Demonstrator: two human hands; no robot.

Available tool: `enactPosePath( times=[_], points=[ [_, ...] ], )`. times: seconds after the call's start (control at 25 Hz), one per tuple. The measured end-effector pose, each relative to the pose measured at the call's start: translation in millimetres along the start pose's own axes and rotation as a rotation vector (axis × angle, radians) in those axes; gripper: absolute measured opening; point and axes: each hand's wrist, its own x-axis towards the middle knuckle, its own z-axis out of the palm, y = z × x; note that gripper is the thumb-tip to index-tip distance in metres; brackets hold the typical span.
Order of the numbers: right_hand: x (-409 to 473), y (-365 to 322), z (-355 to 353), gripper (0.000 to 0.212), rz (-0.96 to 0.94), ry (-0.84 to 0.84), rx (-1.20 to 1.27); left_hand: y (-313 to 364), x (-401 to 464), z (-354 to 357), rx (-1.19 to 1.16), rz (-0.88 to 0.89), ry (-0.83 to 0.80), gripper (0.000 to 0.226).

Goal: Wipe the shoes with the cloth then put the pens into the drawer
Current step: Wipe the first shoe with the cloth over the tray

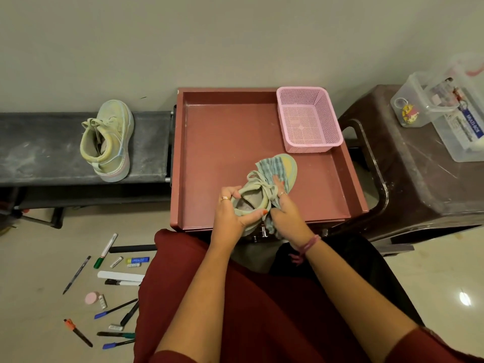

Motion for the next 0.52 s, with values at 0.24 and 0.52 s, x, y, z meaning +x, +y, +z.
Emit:
enactPosePath(
  times=[0.24, 0.52],
  points=[
    [32.3, 17.6, -48.7, 0.084, -0.173, -0.089, -0.757, 0.5, -4.8, 3.3, 0.011, 0.004, -0.009, 0.049],
    [27.6, -6.0, -32.3, 0.056, -0.069, 0.048, -0.370, -6.8, -1.1, 13.4, 0.016, 0.045, 0.025, 0.051]
  ],
)
